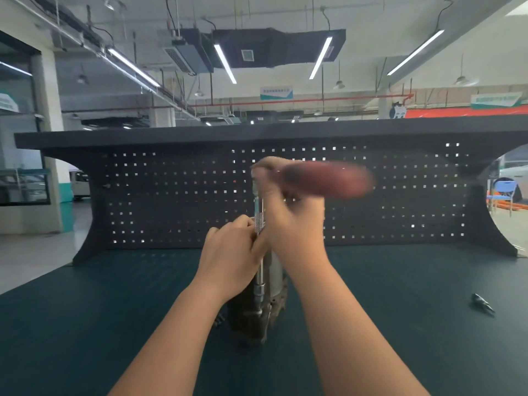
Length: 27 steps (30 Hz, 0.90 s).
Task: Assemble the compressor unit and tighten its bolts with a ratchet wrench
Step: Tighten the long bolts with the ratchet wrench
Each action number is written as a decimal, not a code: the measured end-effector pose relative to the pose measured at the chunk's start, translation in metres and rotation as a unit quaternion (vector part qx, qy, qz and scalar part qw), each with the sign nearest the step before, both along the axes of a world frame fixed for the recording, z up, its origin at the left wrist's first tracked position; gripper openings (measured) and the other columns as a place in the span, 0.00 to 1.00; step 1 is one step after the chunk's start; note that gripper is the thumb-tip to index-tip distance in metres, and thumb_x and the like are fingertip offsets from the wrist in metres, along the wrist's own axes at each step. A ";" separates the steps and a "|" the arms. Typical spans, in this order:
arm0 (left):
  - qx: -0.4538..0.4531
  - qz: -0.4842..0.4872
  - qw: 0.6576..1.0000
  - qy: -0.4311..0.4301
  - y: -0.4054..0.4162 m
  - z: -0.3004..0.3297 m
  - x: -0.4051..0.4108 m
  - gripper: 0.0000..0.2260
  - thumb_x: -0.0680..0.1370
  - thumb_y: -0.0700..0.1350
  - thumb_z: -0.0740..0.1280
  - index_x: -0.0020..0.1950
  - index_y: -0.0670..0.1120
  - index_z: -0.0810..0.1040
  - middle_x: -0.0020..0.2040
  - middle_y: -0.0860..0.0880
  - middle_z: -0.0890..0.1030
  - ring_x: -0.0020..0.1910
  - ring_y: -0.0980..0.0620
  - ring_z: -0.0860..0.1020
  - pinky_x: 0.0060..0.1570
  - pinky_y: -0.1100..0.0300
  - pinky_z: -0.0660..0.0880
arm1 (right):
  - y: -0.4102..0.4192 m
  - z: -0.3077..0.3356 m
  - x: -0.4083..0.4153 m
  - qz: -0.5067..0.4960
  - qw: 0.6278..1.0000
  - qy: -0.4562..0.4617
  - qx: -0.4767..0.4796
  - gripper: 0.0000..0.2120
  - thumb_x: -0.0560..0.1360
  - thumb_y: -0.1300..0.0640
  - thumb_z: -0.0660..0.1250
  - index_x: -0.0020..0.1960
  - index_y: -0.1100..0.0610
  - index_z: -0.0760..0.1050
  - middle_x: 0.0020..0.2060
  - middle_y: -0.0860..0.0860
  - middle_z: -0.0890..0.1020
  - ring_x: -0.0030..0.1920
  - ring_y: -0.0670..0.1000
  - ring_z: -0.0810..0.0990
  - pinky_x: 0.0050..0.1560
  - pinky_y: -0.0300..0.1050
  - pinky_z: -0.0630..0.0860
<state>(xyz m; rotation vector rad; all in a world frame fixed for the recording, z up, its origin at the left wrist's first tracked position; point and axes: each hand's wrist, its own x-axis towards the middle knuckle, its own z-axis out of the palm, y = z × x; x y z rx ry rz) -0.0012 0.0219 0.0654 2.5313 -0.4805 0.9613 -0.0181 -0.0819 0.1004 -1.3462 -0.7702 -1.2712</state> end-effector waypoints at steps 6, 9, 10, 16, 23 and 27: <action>0.002 -0.018 1.000 0.010 0.004 -0.002 0.003 0.33 0.74 0.70 0.41 0.38 0.51 0.79 0.39 0.58 0.71 0.39 0.57 0.72 0.52 0.50 0.68 | -0.011 0.004 0.017 0.374 0.821 0.244 0.356 0.07 0.80 0.54 0.62 0.48 0.52 0.78 0.29 0.45 0.68 0.29 0.45 0.63 0.32 0.39 0.60; -0.017 -0.038 0.999 0.032 0.006 0.001 -0.001 0.30 0.73 0.73 0.42 0.45 0.60 0.80 0.41 0.57 0.75 0.41 0.56 0.74 0.50 0.51 0.69 | 0.006 0.003 0.002 0.235 0.928 0.139 0.252 0.05 0.78 0.56 0.65 0.43 0.50 0.76 0.31 0.41 0.74 0.33 0.43 0.71 0.38 0.38 0.68; -0.033 -0.044 0.998 0.040 0.007 0.002 -0.001 0.25 0.73 0.70 0.46 0.42 0.59 0.78 0.39 0.56 0.76 0.39 0.55 0.74 0.49 0.51 0.69 | 0.012 0.002 -0.005 0.203 0.954 0.082 0.204 0.05 0.77 0.58 0.66 0.43 0.51 0.76 0.32 0.41 0.75 0.34 0.40 0.73 0.40 0.35 0.70; -0.127 -0.052 0.990 0.003 0.002 -0.005 -0.004 0.16 0.74 0.34 0.69 0.61 0.35 0.76 0.58 0.36 0.80 0.58 0.44 0.77 0.55 0.62 0.71 | 0.023 -0.004 -0.009 -0.190 0.966 -0.122 -0.125 0.12 0.71 0.57 0.63 0.49 0.60 0.81 0.38 0.50 0.81 0.39 0.53 0.79 0.40 0.53 0.73; -0.032 -0.061 0.998 0.011 0.010 0.000 0.002 0.24 0.77 0.62 0.44 0.45 0.58 0.78 0.44 0.54 0.77 0.46 0.52 0.76 0.54 0.50 0.68 | -0.007 0.003 0.007 0.226 0.950 0.143 0.162 0.06 0.77 0.61 0.65 0.46 0.52 0.79 0.30 0.41 0.75 0.32 0.42 0.72 0.36 0.35 0.70; -0.025 -0.041 0.998 0.029 0.008 0.002 0.001 0.31 0.74 0.69 0.43 0.43 0.55 0.80 0.44 0.55 0.78 0.44 0.53 0.76 0.52 0.49 0.70 | -0.005 0.003 0.009 0.307 0.891 0.216 0.254 0.06 0.78 0.58 0.65 0.45 0.51 0.80 0.29 0.44 0.73 0.31 0.44 0.68 0.33 0.37 0.66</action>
